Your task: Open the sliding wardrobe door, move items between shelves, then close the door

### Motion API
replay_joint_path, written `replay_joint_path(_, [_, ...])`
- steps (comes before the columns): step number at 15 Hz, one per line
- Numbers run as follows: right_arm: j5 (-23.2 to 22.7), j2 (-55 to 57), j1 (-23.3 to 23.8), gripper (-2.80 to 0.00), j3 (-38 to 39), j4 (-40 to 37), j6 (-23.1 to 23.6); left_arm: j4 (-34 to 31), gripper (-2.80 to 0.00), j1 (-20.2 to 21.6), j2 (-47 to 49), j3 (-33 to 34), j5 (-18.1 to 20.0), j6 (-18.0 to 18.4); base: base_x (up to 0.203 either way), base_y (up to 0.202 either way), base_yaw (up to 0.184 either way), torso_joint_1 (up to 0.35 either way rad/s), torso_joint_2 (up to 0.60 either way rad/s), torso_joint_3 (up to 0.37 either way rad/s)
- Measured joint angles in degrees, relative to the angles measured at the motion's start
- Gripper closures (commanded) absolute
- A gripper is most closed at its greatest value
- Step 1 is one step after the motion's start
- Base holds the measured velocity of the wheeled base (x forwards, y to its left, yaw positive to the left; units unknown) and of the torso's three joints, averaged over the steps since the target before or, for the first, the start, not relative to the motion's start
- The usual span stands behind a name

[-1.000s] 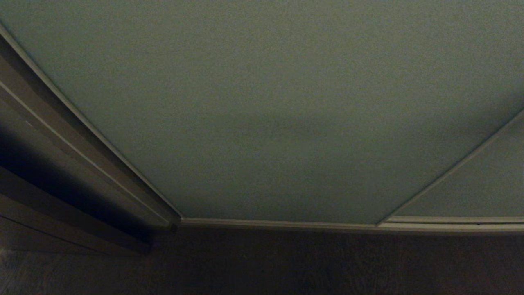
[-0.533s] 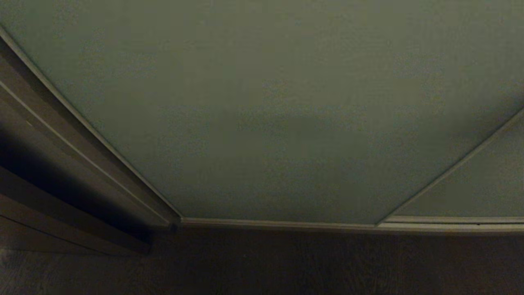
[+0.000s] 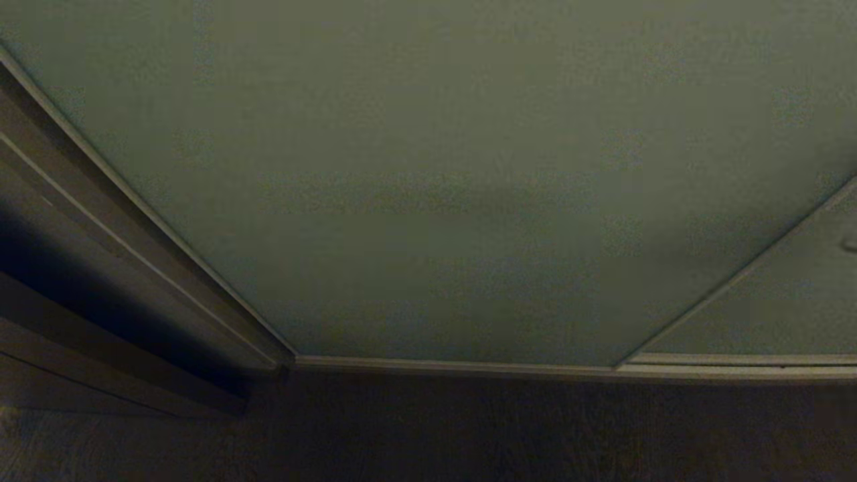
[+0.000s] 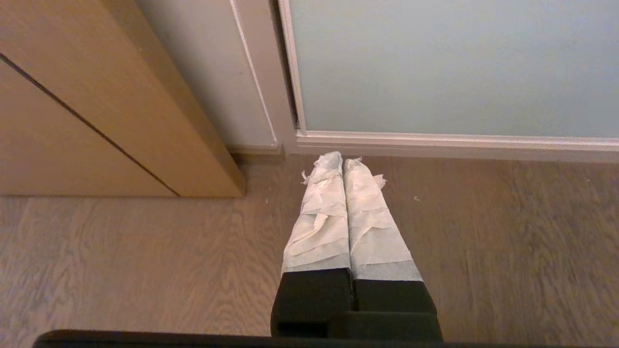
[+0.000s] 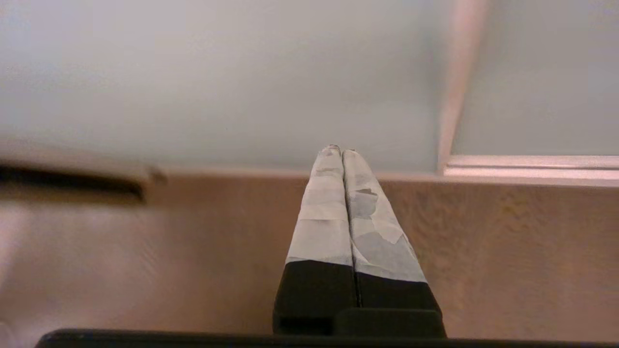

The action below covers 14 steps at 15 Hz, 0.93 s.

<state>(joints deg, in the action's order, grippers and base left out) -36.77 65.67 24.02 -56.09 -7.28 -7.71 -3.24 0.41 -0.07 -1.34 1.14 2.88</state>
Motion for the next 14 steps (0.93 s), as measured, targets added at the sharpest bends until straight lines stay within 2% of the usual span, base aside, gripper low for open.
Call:
replay_joint_path(4, [9.80, -17.62, -9.41, 0.00, 15.50, -0.82, 5.20, 0.02, 0.00, 0.00, 0.00, 0.00, -0.02, -0.01, 0.000, 0.000, 0.000, 0.000, 0.00, 0.000])
replay_joint_path(6, [14.33, -27.39, -12.67, 0.00, 23.65, -1.19, 7.23, 0.02, 0.00, 0.00, 0.00, 0.02, 0.01, 0.01, 0.000, 0.000, 0.000, 0.000, 0.00, 0.000])
replay_joint_path(9, [23.46, -40.96, -17.30, 0.00, 35.38, -1.48, 9.48, 0.02, 0.00, 0.00, 0.00, 0.02, -0.02, 0.01, 0.000, 0.000, 0.000, 0.000, 0.00, 0.000])
replay_joint_path(12, [32.95, -49.48, -20.92, 0.00, 42.63, -1.59, 10.66, 0.00, 0.00, 0.02, 0.00, 0.02, 0.01, -0.02, 0.000, 0.000, 0.000, 0.000, 0.00, 0.000])
replay_joint_path(14, [34.80, -55.81, -22.54, 0.00, 45.74, -2.00, 11.81, 0.00, 0.00, 0.00, 0.00, 0.02, -0.04, 0.01, 0.000, 0.000, 0.000, 0.000, 0.00, 0.000])
